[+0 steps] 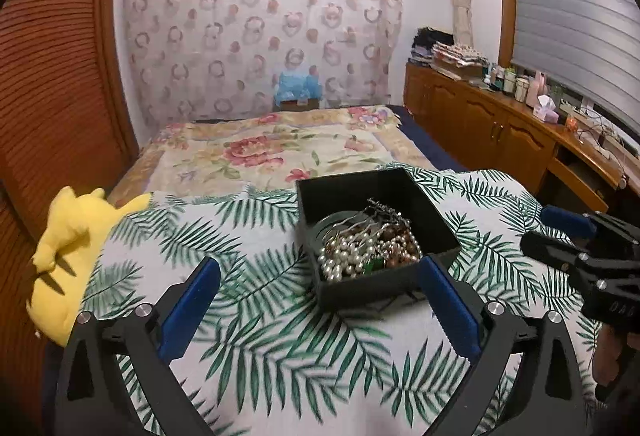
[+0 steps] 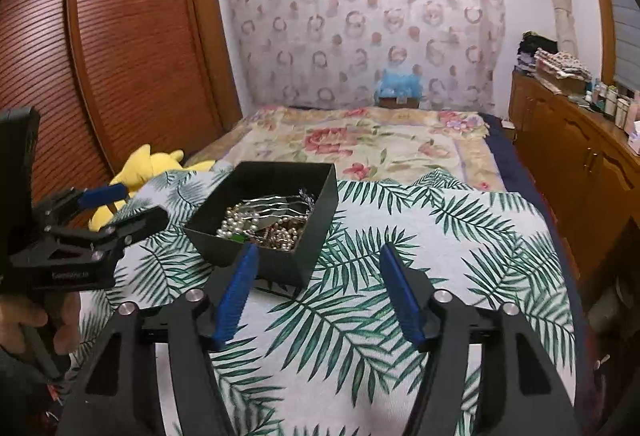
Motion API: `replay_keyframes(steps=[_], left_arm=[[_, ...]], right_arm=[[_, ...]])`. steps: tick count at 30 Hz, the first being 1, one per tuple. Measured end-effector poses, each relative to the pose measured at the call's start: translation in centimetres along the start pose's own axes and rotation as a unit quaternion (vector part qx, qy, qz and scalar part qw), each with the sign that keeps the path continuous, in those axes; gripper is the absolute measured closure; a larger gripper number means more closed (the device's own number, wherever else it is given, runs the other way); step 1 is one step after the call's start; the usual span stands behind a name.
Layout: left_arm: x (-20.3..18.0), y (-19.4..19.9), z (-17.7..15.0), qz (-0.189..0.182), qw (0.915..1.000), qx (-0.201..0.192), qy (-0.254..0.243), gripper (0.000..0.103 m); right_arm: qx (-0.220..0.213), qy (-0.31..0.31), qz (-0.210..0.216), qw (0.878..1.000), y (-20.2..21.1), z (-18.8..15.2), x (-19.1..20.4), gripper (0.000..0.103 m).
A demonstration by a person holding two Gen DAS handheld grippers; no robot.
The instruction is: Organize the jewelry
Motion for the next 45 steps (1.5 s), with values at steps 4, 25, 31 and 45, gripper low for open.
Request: replay_keyframes(steps=[4,25,31,45], left_arm=[[-0.3,2.1,-1.2,0.009,1.0000,-0.001,0.002,0.007],[-0.2,6.9,-3.9,0.019,0.9994,-0.018,0.022,0.007],[0.0,7.2,-3.9,0.020,0.9993,-0.018,0.025,0.007],[-0.4,7.3,-3.7,0.018,0.9994,-0.020,0.022,0.007]], right_arm=[[-0.024,-0.016,0.001,1.000,2.5,-0.3,0.2,0.013],[-0.062,-0.024,-0.045,0.997,6.9,-2.4,0.6,0.002],[-0.060,-0.028,-0.047,0.997,6.7,-2.5,0.4,0.002],[-0.062,-0.028,-0.048,0.997,6.7,-2.5,0.2,0.002]])
Point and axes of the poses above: each gripper's, at about its wrist camera, not at the fingertips, and y roughly against the way its jaws point, x to its left, z to its top, the point moved 6 cm from there along -y, roughly the way its jaws point, and after that the axes turned 10 degrees about -z, right-handed, at the moved point
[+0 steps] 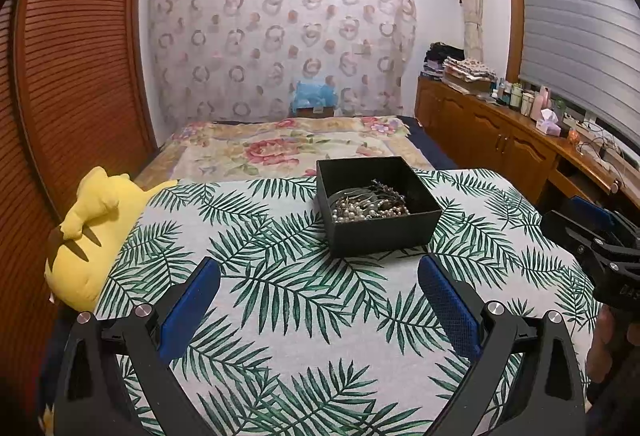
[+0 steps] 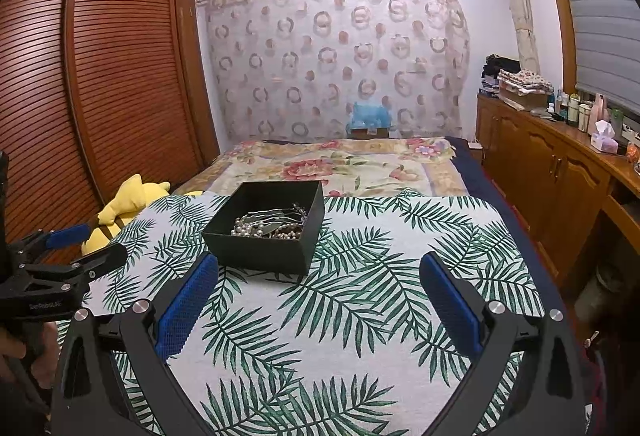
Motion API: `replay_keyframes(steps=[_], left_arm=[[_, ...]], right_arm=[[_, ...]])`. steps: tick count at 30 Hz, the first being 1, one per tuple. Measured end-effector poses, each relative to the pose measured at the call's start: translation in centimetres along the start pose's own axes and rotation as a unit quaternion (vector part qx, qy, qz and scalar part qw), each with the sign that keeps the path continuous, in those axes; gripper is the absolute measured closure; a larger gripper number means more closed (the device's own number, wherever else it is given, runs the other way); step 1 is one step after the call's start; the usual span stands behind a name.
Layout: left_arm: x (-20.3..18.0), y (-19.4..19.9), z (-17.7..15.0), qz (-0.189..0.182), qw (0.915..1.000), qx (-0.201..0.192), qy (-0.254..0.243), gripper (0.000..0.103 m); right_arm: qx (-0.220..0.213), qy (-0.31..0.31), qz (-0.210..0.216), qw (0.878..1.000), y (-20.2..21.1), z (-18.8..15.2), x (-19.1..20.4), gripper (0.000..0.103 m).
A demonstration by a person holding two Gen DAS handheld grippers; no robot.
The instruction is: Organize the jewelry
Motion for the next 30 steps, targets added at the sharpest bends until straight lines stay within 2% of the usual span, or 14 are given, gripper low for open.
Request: replay_keyframes(steps=[30], left_arm=[[-0.42,0.00,-0.21,-0.003,1.0000,0.001,0.005,0.007]], right_arm=[[0.000,0.000,-0.001,1.000,-0.09,-0.03,-0.09,0.002]])
Point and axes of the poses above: each gripper's, at about its wrist camera, not at the fingertips, and y roughly against the way its jaws point, x to its left, z to its top, the point moved 6 cm from there along -y, roughly the way its jaws point, and after that the axes turned 10 degrees about -z, right-handed, at the moved point
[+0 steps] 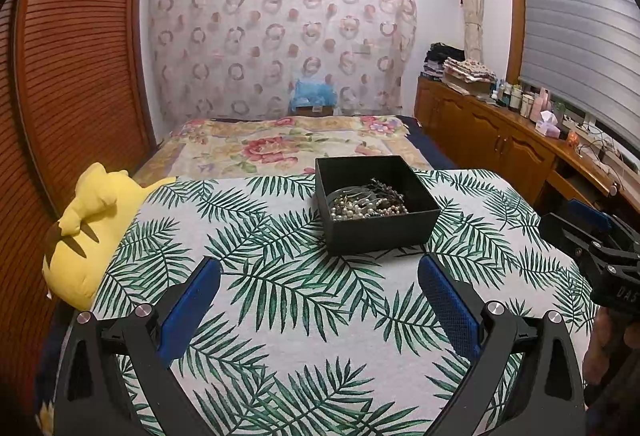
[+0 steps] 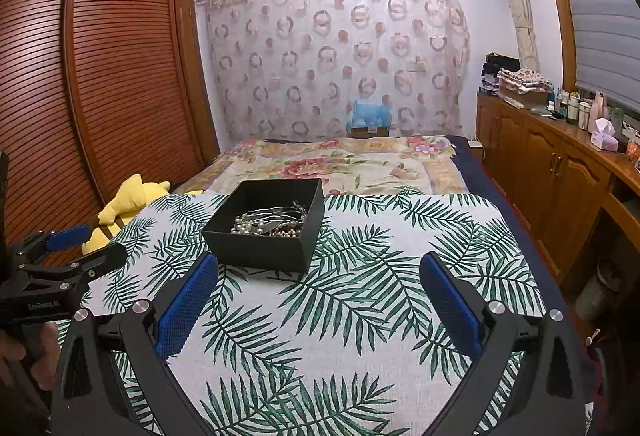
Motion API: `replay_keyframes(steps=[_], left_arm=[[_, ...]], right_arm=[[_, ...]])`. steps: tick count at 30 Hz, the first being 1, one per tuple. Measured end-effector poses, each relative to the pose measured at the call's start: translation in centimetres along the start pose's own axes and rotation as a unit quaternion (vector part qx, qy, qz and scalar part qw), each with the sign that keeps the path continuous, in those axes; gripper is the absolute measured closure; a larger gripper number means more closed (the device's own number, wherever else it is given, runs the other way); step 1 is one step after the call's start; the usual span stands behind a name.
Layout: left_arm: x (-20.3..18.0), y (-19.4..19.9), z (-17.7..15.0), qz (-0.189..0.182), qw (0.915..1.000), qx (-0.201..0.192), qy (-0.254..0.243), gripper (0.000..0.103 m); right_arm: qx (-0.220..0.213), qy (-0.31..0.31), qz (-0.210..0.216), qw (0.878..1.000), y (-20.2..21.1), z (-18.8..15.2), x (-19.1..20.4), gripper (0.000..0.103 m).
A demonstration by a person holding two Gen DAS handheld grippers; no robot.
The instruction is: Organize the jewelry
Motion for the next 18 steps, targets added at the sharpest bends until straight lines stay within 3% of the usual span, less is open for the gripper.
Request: replay_keyframes(steps=[18], left_arm=[[0.03,0.01,0.02,-0.001,1.0000,-0.002,-0.001,0.007]], right_arm=[[0.000,0.000,0.000,1.000,-0.16,-0.24,0.13,0.002]])
Point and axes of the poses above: each gripper's, at about its wrist camera, not at the fingertips, and y roughly against the way its jaws point, x to its left, z to its top, the point moved 6 cm from there along -y, roughly the way its jaws point, and after that the axes turned 10 degrees about -z, right-handed, at the moved point
